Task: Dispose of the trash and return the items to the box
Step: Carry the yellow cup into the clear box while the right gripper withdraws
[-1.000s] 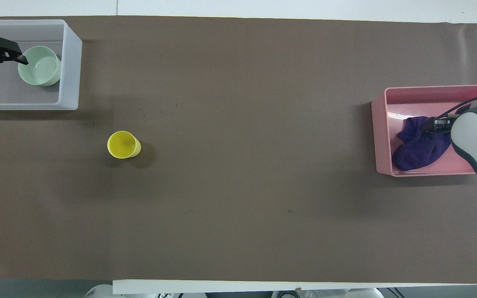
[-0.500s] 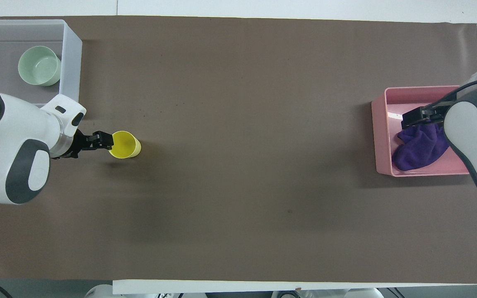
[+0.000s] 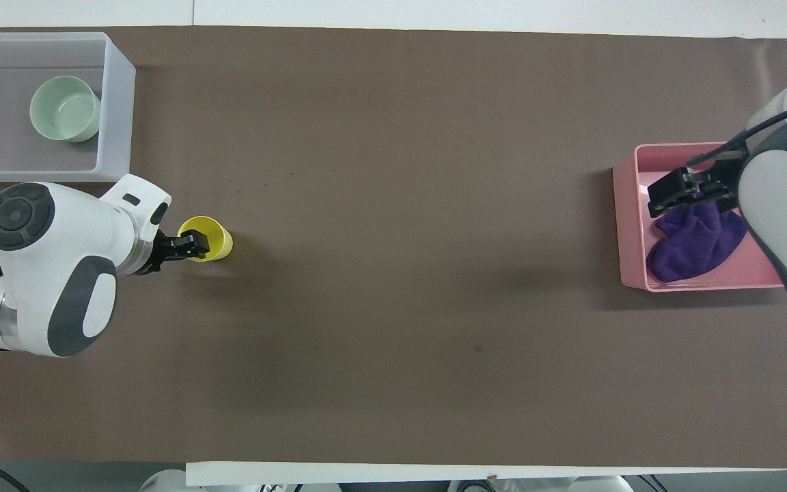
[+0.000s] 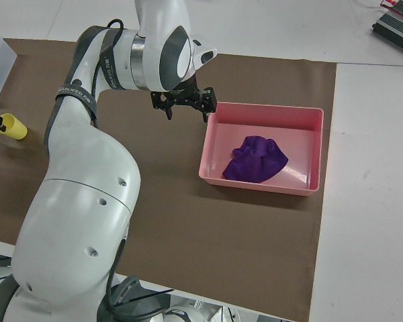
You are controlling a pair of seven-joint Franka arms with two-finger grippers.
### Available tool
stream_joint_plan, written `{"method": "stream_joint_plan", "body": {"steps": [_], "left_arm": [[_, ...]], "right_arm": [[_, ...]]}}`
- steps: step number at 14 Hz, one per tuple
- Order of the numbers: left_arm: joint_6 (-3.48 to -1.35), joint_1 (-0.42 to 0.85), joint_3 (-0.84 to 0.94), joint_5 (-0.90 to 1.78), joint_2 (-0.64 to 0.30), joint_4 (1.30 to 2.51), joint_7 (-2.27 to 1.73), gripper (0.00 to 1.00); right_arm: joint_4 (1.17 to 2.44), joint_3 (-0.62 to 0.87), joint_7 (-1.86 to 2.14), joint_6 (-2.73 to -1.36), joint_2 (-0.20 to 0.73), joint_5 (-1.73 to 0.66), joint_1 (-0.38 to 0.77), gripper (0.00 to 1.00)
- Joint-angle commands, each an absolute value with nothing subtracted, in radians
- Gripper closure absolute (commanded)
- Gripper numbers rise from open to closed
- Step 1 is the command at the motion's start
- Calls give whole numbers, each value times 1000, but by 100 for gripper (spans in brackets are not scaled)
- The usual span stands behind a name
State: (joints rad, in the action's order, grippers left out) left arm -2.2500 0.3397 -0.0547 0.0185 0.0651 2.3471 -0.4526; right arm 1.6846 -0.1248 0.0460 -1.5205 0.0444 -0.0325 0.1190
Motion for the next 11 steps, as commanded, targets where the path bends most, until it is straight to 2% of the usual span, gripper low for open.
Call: {"method": "stream_joint_plan", "body": {"steps": [1,4,8,11], "left_arm": [[-2310,362,-67,-3,89,2384,-489,100],[-2326,348,-69,-2,57,2326,-488,100],[-2177,331,-78,5,15,2087,-532,100],[-2102,244,-89,8,-66,1887,-584,100]], "right_arm": [[1660,-124,113,-1415,-23,-18,103,0],[1675,-127,130,-1339,-96,-14,100,0],[1684,-127,126,-1249,-152,-14,101,0],[1684,-130,127,-1294,-150,-14,98,0]]}}
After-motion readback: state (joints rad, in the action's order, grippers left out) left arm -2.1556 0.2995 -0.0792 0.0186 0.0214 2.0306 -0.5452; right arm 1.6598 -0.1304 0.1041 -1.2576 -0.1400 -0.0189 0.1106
